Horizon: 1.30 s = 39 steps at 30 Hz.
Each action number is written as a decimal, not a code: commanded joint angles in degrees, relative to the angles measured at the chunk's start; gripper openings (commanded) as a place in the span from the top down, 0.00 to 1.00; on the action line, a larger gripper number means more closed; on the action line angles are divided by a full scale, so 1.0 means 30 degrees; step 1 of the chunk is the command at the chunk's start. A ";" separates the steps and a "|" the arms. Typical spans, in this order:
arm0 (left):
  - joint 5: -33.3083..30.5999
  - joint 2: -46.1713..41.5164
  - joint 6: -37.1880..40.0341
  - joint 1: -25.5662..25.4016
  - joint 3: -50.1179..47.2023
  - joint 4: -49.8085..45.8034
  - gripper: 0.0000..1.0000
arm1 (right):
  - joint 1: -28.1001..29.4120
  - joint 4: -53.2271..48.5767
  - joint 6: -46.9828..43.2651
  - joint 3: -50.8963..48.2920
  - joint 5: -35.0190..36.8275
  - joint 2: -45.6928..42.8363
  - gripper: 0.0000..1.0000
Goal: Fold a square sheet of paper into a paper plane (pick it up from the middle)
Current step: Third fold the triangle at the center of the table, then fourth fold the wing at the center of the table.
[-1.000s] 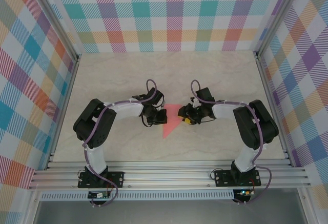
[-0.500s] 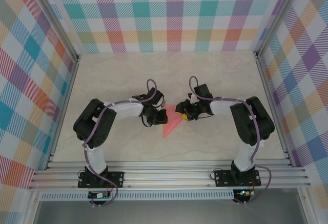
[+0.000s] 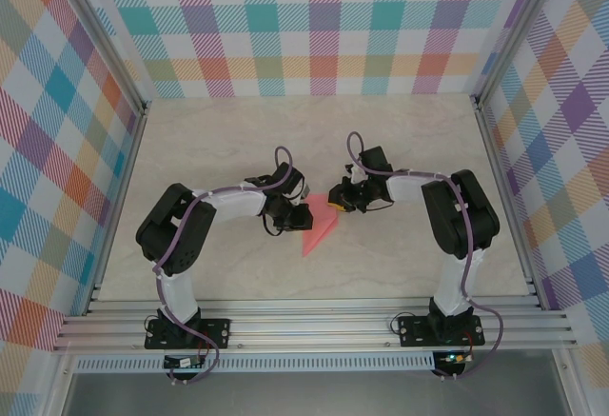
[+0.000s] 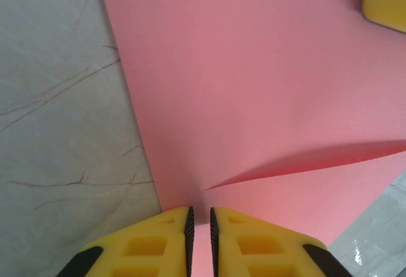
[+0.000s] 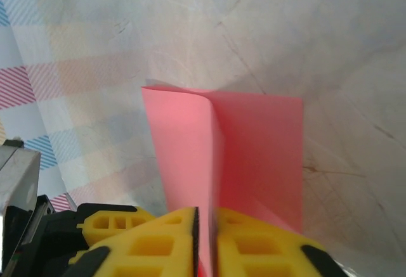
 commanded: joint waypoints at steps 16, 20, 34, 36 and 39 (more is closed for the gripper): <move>-0.2164 -0.7900 -0.0249 -0.1179 -0.3925 0.1832 0.59 | 0.1271 0.4702 0.8871 -0.4743 0.2934 -0.3075 0.93; -0.3564 -0.7937 -0.0263 -0.2552 -0.4504 0.1709 0.56 | 0.1678 0.3677 0.8872 -0.4687 0.4127 -0.3877 0.88; -0.9771 -0.5740 -0.2289 -0.5915 -0.3498 0.0287 0.50 | 0.1524 -0.0624 0.3277 0.0061 -0.0412 -0.1513 0.69; -0.9871 -0.5679 -0.2473 -0.6170 -0.3594 0.0360 0.49 | 0.1509 -0.1036 0.2955 0.0293 -0.0712 -0.1343 0.68; -1.0088 -0.5329 -0.2768 -0.6681 -0.3591 0.0287 0.49 | 0.1509 -0.1156 0.2821 0.0455 -0.1132 -0.1224 0.69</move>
